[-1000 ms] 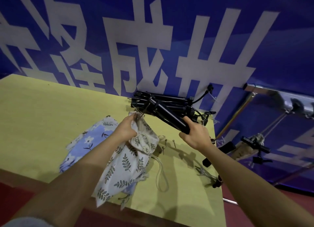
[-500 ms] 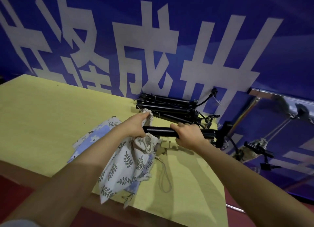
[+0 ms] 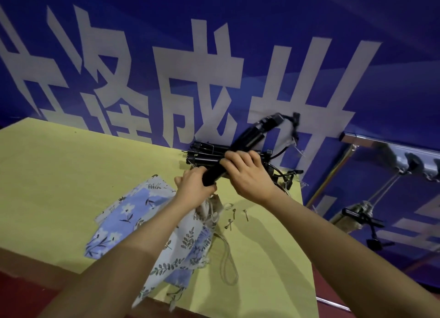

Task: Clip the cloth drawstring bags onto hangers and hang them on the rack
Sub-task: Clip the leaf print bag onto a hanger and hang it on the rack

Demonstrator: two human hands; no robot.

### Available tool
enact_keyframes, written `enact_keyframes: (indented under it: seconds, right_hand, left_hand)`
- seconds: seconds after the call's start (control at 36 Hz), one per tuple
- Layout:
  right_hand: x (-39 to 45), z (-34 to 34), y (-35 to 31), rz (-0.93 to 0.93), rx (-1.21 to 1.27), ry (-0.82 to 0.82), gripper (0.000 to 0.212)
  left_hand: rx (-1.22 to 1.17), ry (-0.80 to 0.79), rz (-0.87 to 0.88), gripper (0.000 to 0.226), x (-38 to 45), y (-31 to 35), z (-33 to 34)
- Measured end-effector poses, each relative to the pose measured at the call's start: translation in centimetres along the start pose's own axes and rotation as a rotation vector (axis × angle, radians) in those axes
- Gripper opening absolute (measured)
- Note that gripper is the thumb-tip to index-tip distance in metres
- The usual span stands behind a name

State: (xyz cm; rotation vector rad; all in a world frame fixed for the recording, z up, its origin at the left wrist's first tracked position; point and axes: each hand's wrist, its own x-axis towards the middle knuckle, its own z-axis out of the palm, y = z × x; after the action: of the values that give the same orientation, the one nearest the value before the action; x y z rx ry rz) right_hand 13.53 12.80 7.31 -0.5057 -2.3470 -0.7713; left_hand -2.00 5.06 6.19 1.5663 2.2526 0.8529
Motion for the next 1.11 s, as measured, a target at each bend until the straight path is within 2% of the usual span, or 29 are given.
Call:
enact_keyframes:
  seconds: [0.06, 0.08, 0.19, 0.28, 0.36, 0.44, 0.5, 0.56, 0.64, 0.78, 0.86, 0.94, 1.03, 1.11]
  right_hand:
    - [-0.8, 0.1, -0.6, 0.077, 0.064, 0.016, 0.031]
    - [-1.1, 0.1, -0.9, 0.133, 0.12, -0.033, 0.029]
    - [-1.8, 0.9, -2.2, 0.415, 0.457, -0.509, 0.027]
    - [-1.4, 1.9, -3.2, 0.553, 0.661, -0.696, 0.04]
    - [-0.4, 2.4, -4.2, 0.734, 0.856, -0.814, 0.049]
    - [0.7, 2.6, -4.8, 0.953, 1.028, -0.842, 0.05]
    - [1.4, 2.7, -5.0, 0.992, 1.104, -0.87, 0.046]
    - [1.9, 2.7, -5.1, 0.982, 1.169, -0.895, 0.033]
    - [2.8, 2.3, -5.1, 0.944, 1.158, -0.798, 0.018]
    - [3.5, 0.9, -4.4, 0.878, 1.136, -0.469, 0.034]
    - [3.7, 0.1, -3.8, 0.773, 0.998, -0.315, 0.034]
    - [4.6, -0.4, -3.3, 0.816, 0.951, -0.222, 0.028]
    - [5.7, -1.0, -3.4, 0.835, 1.039, -0.194, 0.021]
    - [6.9, -1.4, -3.8, 0.858, 1.132, -0.155, 0.035]
  left_hand:
    - [-0.074, 0.066, -0.045, 0.028, 0.3, -0.2, -0.3]
    - [-0.11, 0.088, -0.063, 0.026, 0.3, -0.2, -0.4]
    - [-0.238, 0.088, -0.129, 0.021, 0.2, -0.3, -1.0]
    - [-0.304, 0.106, -0.135, 0.022, 0.0, -0.4, -1.3]
    - [-0.351, 0.121, -0.112, 0.024, -0.2, -0.4, -2.0]
    - [-0.384, 0.143, -0.095, 0.026, -0.3, -0.4, -2.8]
    - [-0.375, 0.157, -0.064, 0.026, -0.3, -0.3, -3.2]
    - [-0.355, 0.166, -0.034, 0.025, -0.4, -0.2, -3.5]
    - [-0.318, 0.184, -0.033, 0.026, -0.7, -0.1, -3.6]
    - [-0.261, 0.224, -0.041, 0.025, -0.1, -1.2, -3.2]
    - [-0.197, 0.253, -0.049, 0.03, 0.5, -2.1, -2.7]
    - [-0.149, 0.253, -0.044, 0.037, 0.7, -2.5, -2.4]
    - [-0.135, 0.235, -0.038, 0.034, 0.6, -2.3, -2.3]
    - [-0.106, 0.211, -0.03, 0.03, 0.7, -1.8, -2.2]
